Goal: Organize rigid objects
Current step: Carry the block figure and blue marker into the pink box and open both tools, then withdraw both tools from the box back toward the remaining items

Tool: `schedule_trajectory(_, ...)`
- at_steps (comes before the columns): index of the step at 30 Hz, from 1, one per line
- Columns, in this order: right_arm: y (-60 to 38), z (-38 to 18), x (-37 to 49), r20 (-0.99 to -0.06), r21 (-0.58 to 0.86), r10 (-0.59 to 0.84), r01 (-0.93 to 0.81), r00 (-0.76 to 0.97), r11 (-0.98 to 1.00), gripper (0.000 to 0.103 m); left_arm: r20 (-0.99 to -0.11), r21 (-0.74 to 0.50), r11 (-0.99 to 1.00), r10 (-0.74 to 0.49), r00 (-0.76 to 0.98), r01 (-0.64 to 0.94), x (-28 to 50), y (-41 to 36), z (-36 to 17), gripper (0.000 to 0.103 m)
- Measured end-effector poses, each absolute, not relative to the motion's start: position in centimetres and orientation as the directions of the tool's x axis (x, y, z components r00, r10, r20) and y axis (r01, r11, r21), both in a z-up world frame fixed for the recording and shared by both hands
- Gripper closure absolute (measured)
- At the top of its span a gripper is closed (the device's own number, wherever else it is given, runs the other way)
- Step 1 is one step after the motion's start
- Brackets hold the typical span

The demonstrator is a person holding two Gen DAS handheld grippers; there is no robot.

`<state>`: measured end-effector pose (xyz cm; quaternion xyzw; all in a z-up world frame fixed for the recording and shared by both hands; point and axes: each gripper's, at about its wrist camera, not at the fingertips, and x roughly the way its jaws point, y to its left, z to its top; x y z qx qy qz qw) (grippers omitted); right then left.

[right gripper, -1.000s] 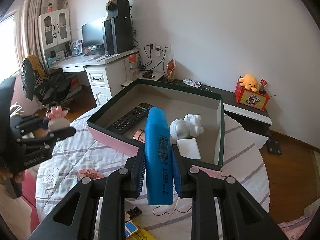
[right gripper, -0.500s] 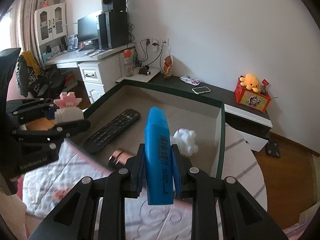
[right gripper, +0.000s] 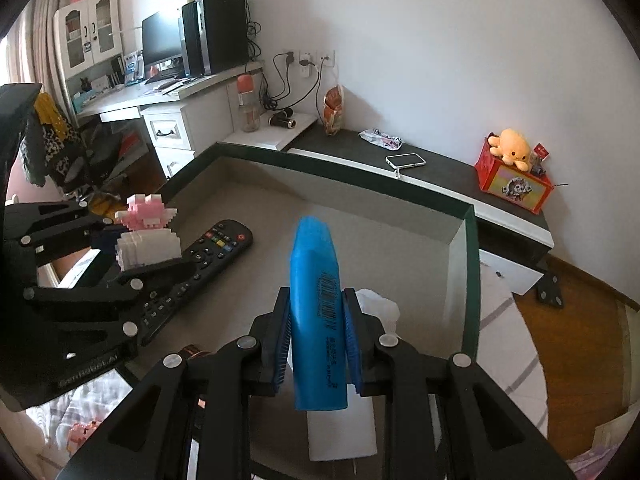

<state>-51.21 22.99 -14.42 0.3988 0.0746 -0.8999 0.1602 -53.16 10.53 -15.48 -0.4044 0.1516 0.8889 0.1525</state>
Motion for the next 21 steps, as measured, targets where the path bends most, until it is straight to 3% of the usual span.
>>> schedule_trajectory(2,23.1,-14.3,-51.1,-0.733,-0.008,-0.226,0.341,-0.641,-0.94,0.078,-0.764,0.145,-0.909,0.147,-0.628,-0.39,-53.0,10.6,-15.5,0.067)
schedule_trajectory(4,23.1,-14.0,-51.0,-0.734,-0.004,-0.226,0.338,-0.64,-0.941,0.077,-0.762,0.147,-0.909,0.148,-0.631,-0.391,-52.7,10.7,-15.3,0.051)
schedule_trajectory(6,23.1,-13.6,-50.5,-0.725,-0.005,-0.229,0.337,-0.65,-0.941,0.065,-0.74,0.157,-0.914,0.142,-0.658,-0.375,-52.0,10.6,-14.7,0.023)
schedule_trajectory(8,23.3,-13.0,-49.9,-0.713,-0.031,-0.199,0.313,-0.672,-0.949,0.045,-0.711,0.182,-0.92,0.12,-0.693,-0.347,-51.0,10.3,-14.0,0.014)
schedule_trajectory(9,23.5,-12.6,-49.4,-0.705,-0.031,-0.2,0.31,-0.68,-0.95,0.041,-0.707,0.18,-0.923,0.12,-0.697,-0.341,-50.8,9.9,-13.7,0.008)
schedule_trajectory(12,24.2,-11.5,-48.1,-0.68,-0.01,-0.208,0.293,-0.703,-0.956,0.022,-0.678,0.164,-0.937,0.12,-0.725,-0.308,-49.2,8.6,-12.3,0.002)
schedule_trajectory(21,25.6,-7.4,-41.5,-0.582,-0.017,-0.207,0.266,-0.786,-0.964,0.012,-0.6,0.161,-0.951,0.117,-0.791,-0.262,-42.3,5.9,-8.9,0.0)
